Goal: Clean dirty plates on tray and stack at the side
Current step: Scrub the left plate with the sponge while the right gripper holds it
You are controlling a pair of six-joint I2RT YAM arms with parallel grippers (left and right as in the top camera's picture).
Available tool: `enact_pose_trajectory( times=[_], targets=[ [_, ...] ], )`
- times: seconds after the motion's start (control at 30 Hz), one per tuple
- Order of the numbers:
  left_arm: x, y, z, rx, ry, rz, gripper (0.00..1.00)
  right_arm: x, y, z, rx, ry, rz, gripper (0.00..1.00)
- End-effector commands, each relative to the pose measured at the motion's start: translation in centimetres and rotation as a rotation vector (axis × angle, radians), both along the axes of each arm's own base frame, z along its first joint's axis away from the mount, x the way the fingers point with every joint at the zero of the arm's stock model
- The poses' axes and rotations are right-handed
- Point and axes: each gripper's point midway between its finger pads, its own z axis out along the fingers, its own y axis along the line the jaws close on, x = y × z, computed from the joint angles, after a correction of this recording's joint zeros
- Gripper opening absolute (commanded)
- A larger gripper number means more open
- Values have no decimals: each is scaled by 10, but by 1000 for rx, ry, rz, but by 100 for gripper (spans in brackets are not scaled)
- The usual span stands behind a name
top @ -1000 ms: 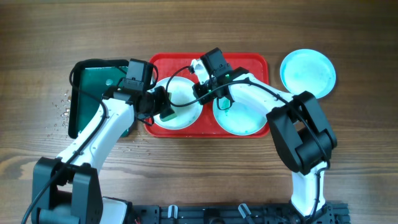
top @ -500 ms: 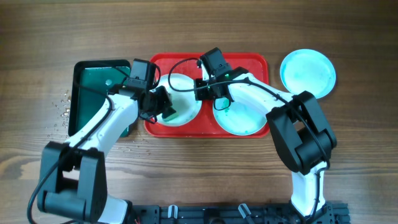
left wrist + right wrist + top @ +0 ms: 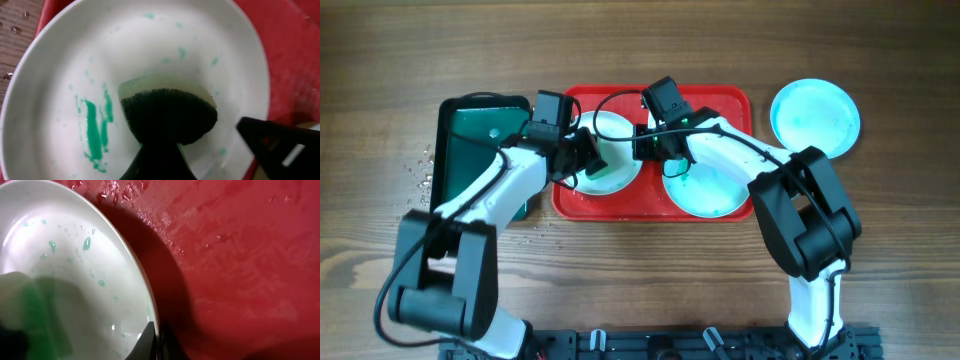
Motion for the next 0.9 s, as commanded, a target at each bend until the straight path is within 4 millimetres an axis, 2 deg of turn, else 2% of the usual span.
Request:
enact_pose_trajectory(
  times=[0.0,0.2,0.47,0.53,0.6,0.67,0.77,0.87],
  targets=[
    [0,-1,-10,6,15,-4,5,9,-21,-3,-129,-64,-4,5],
    [4,-3,-9,0,-2,-6,4,7,-31,-4,-188,-70,20,5],
    [-2,-17,-35,9,41,-44,4,6,-31,-4,-186,-64,20,5],
    [0,-4,-42,79,40,-15,5,5,-31,-4,-187,-62,19,5],
    [-2,19,-46,203,46,33,4,5,-31,-4,-189,-61,20,5],
    [-7,39,-45,329,50,1,4,5,-31,-4,-189,-61,22,5],
    [-10,69,-33,497,37,25,4,4,-31,-5,-190,-60,22,5],
    [-2,76,-9,528,-32,61,4,3,-32,-5,-194,-54,24,5]
  ],
)
